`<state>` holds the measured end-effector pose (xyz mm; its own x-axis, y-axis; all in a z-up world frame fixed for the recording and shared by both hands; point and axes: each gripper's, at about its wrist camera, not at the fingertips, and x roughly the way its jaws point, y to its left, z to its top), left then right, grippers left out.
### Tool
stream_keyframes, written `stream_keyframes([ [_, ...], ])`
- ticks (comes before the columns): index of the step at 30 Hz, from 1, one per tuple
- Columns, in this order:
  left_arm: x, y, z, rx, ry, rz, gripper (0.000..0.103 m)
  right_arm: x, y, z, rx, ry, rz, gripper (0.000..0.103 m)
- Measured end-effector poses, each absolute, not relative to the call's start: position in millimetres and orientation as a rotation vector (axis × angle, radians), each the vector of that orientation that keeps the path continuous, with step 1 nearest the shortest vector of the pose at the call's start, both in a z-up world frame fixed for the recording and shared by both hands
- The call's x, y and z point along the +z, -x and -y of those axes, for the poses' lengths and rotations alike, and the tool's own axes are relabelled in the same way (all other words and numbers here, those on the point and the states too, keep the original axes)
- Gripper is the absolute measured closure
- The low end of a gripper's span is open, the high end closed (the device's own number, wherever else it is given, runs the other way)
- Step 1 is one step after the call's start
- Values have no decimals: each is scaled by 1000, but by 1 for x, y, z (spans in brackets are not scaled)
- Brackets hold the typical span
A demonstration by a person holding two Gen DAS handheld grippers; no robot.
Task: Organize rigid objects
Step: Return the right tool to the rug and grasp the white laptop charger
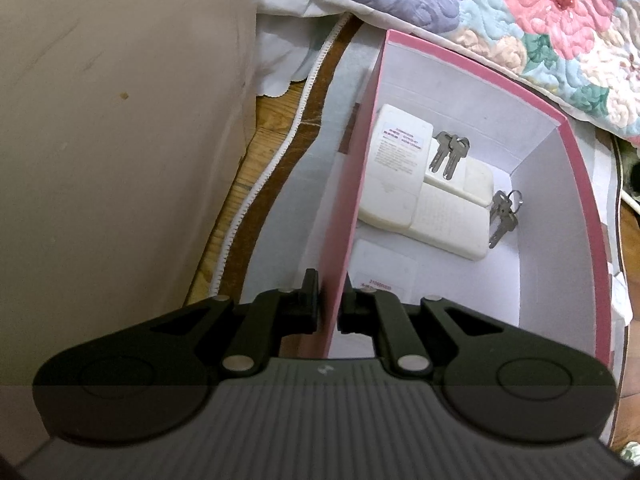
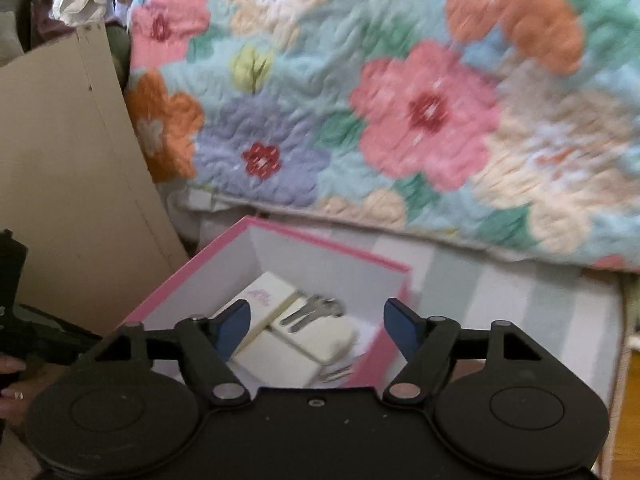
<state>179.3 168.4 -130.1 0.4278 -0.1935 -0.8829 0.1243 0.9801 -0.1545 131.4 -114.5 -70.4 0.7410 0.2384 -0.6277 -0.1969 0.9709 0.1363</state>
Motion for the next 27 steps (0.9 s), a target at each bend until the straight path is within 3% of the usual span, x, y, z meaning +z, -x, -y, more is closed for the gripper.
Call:
stream_keyframes([
  [10, -132, -183, -171, -194, 85, -1141, 94, -48, -111, 186, 72, -215, -864, 23],
  [20, -134, -184, -167, -177, 57, -1142, 93, -114, -94, 254, -148, -438, -1102, 23],
  [27, -133, -181, -160, -163, -3, -1116, 94, -142, -91, 261, -342, -353, -1085, 24],
])
